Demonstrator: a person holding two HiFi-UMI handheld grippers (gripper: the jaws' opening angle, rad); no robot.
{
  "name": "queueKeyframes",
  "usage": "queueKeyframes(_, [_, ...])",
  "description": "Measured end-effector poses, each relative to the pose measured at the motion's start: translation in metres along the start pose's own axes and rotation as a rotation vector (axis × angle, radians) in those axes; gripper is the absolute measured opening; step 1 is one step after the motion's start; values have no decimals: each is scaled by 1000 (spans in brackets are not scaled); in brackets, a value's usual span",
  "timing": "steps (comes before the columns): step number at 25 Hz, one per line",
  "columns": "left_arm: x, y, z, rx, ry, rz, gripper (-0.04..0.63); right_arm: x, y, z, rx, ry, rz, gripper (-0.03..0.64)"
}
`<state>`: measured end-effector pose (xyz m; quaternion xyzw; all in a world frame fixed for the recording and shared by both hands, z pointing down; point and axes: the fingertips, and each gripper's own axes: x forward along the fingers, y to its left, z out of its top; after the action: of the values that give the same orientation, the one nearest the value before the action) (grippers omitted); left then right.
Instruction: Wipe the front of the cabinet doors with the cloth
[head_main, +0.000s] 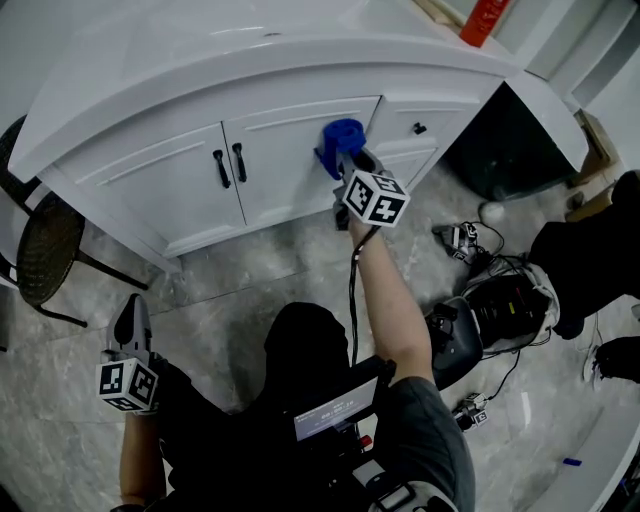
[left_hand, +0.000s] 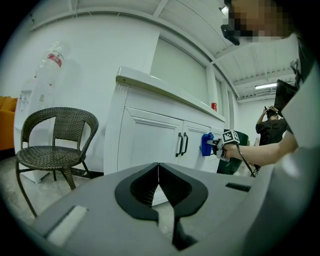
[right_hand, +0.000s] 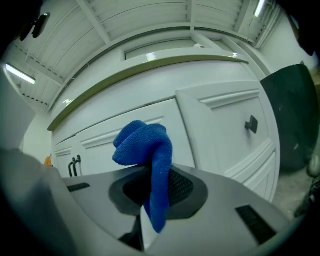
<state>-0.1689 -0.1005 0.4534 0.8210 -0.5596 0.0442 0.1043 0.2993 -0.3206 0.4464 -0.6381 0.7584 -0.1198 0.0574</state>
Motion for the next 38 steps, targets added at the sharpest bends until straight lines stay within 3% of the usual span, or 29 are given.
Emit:
queueKeyframes(7, [11, -22, -2, 19, 6, -58, 3, -14, -54, -1, 14, 35, -136, 52])
queueKeyframes(11, [10, -28, -3, 20, 5, -82, 3, -20, -58, 1, 36, 38, -138, 52])
queueKeyframes(16, [13, -22, 1, -2, -12, -88, 3, -32, 7, -11, 37, 42, -19, 52])
queueKeyframes(22, [14, -21, -4, -27, -17, -106, 3, -24, 115, -66, 39, 130, 216, 52])
queueKeyframes(26, [6, -5, -8, -27, -8, -78, 3, -11, 162, -103, 68, 169, 319, 52])
queueKeyframes(33, [-6, 24, -12, -37, 3, 3, 3, 17, 180, -125, 53, 180, 346, 52])
queueKeyframes(38, [-3, 25, -18, -43, 16, 11, 3, 20, 165, -121, -67, 175, 320, 52])
